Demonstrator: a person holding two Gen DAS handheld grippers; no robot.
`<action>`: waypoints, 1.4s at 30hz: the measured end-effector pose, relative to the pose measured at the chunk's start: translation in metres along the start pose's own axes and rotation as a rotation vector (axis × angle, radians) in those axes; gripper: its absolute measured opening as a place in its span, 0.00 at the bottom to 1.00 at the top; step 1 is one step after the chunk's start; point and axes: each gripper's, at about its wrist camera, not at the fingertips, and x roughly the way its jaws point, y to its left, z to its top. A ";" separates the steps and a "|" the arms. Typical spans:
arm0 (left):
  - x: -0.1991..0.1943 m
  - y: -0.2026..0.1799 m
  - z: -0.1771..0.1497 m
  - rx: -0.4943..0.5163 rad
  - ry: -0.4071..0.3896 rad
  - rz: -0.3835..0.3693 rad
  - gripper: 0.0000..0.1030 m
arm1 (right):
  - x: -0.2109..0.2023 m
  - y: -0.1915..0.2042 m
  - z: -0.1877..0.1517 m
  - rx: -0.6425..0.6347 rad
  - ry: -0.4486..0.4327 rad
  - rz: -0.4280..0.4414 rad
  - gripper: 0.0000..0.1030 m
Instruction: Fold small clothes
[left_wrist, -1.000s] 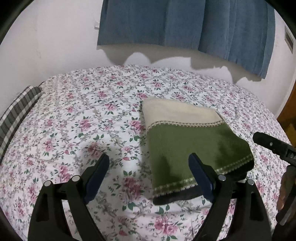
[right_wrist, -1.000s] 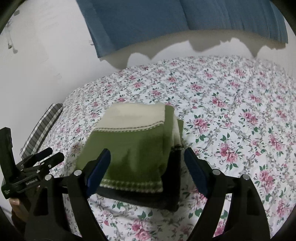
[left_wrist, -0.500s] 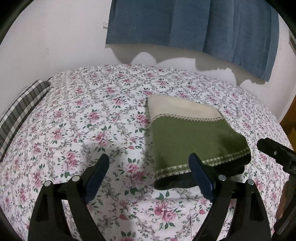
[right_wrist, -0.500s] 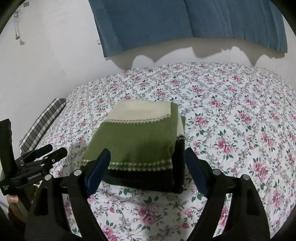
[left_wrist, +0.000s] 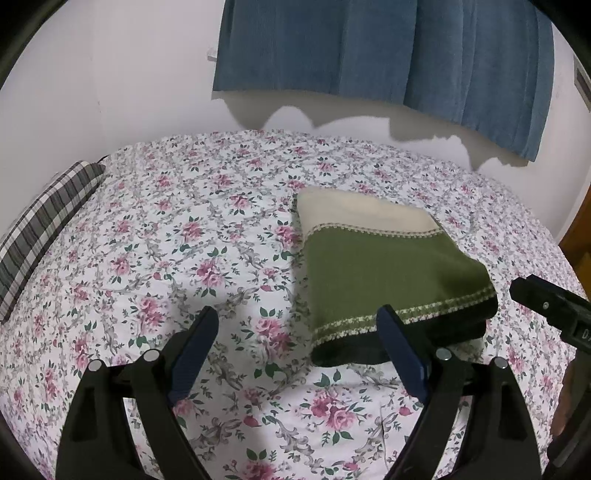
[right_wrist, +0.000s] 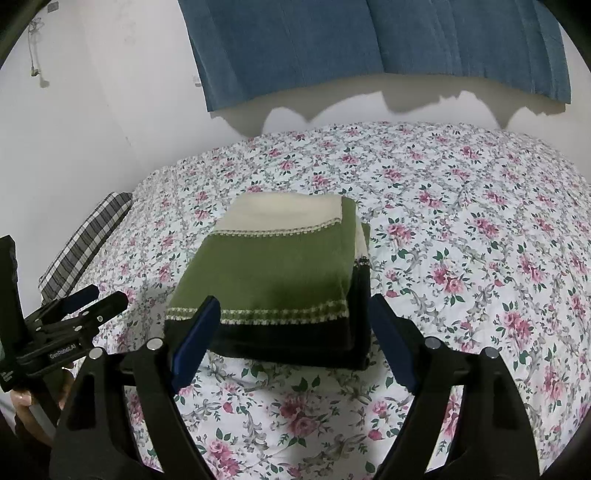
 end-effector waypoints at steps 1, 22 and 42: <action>0.000 0.001 0.000 -0.002 0.000 -0.002 0.84 | 0.000 0.000 -0.001 0.000 0.001 -0.001 0.80; 0.003 0.000 -0.003 -0.016 0.013 -0.002 0.84 | 0.000 0.001 -0.004 0.017 0.006 -0.005 0.80; 0.009 -0.010 0.001 0.024 0.041 0.029 0.84 | 0.006 -0.002 -0.002 0.012 0.020 0.001 0.80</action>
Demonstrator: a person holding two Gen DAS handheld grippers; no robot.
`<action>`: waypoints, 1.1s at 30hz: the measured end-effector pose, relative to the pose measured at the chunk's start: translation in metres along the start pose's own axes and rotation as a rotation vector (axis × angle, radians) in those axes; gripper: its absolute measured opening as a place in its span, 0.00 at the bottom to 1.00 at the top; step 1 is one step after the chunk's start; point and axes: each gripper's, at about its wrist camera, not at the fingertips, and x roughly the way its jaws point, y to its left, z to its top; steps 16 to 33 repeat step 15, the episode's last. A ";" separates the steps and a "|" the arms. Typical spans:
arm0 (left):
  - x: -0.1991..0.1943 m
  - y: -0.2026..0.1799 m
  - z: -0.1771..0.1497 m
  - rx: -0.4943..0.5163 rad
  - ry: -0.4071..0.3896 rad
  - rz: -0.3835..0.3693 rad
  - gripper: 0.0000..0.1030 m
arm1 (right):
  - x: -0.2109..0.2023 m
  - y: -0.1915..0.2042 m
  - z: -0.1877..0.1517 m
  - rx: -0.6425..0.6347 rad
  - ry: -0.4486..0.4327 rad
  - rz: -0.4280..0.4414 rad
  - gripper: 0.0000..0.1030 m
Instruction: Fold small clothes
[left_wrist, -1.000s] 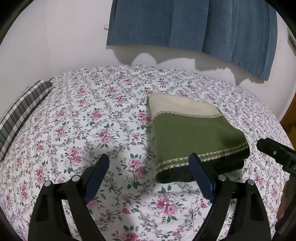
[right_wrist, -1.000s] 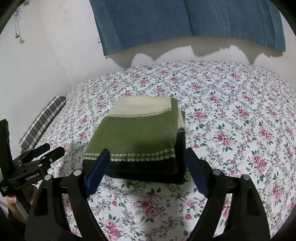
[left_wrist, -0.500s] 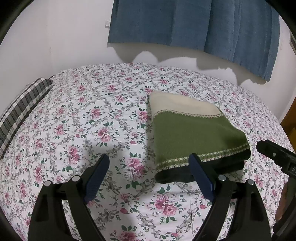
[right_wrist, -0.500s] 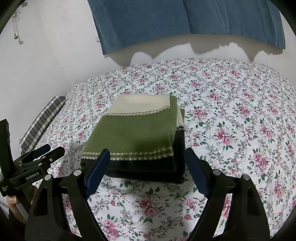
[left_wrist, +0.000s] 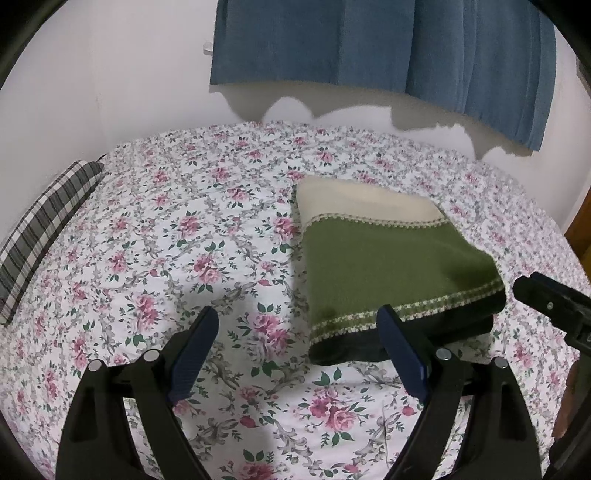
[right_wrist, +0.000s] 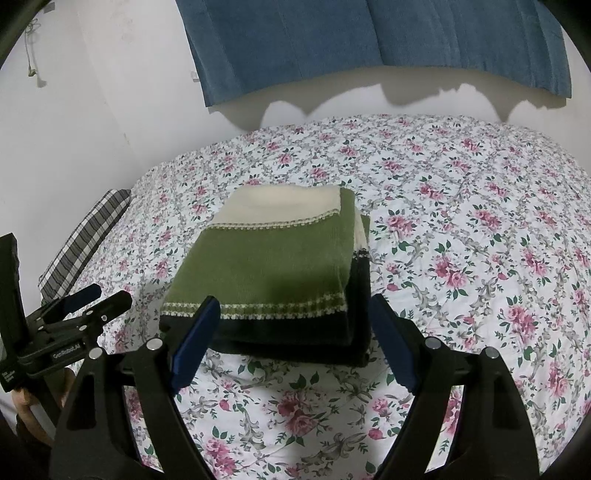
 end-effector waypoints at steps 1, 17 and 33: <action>0.002 -0.001 0.001 0.006 0.008 0.016 0.84 | 0.000 0.000 0.000 0.001 0.000 0.000 0.80; 0.027 0.038 0.028 -0.034 -0.022 0.006 0.84 | 0.006 -0.014 0.008 -0.011 -0.002 -0.004 0.80; 0.027 0.038 0.028 -0.034 -0.022 0.006 0.84 | 0.006 -0.014 0.008 -0.011 -0.002 -0.004 0.80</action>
